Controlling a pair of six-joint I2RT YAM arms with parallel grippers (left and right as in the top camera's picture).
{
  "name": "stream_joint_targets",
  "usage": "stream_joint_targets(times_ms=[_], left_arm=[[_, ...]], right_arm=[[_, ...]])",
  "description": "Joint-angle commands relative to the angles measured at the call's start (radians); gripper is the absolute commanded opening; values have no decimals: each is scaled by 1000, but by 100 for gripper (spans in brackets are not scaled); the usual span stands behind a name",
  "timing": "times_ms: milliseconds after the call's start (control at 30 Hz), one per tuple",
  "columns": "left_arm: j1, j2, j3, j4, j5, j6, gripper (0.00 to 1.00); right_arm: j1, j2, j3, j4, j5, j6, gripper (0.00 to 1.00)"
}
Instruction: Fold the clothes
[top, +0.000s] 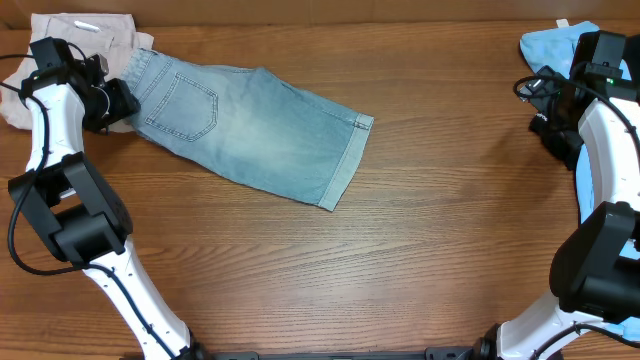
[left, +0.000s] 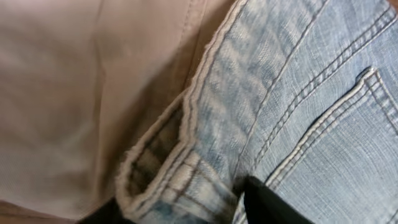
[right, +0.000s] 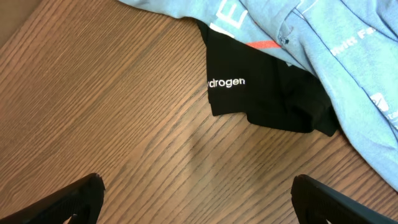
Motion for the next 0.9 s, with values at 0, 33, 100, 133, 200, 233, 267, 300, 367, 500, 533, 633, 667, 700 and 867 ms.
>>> stream_joint_targets(times_ms=[0, 33, 100, 133, 200, 233, 267, 300, 367, 500, 533, 633, 667, 700, 867], left_arm=[[-13, 21, 64, -51, 13, -5, 33], [-14, 21, 88, -74, 13, -5, 14], [-14, 21, 138, -120, 13, -5, 4], [-14, 21, 163, -140, 13, -5, 4], [-14, 21, 218, -186, 11, -5, 4], [-14, 21, 244, -207, 8, -9, 4], [-14, 21, 269, -228, 3, -18, 4], [-14, 21, 288, -246, -5, -29, 4], [-16, 21, 321, -282, -11, -39, 4], [-31, 20, 373, -377, -56, -120, 4], [-38, 20, 388, -407, -76, -153, 4], [-61, 7, 426, -494, -146, -230, 4], [-73, -3, 441, -525, -174, -246, 4], [-84, -13, 452, -552, -198, -263, 4], [-163, -94, 499, -690, -342, -354, 4]], right_arm=[[3, -4, 21, 6, 3, 6, 100], [3, -4, 21, 6, 3, 6, 100], [3, -4, 21, 6, 3, 6, 100], [3, -4, 21, 6, 3, 6, 100], [3, -4, 21, 6, 3, 6, 100], [3, -4, 21, 6, 3, 6, 100], [3, -4, 21, 6, 3, 6, 100], [3, -4, 21, 6, 3, 6, 100], [3, -4, 21, 6, 3, 6, 100], [3, -4, 21, 6, 3, 6, 100], [3, -4, 21, 6, 3, 5, 100], [3, -4, 21, 6, 3, 6, 100], [3, -4, 21, 6, 3, 6, 100], [3, -4, 21, 6, 3, 6, 100], [3, -4, 21, 6, 3, 6, 100]])
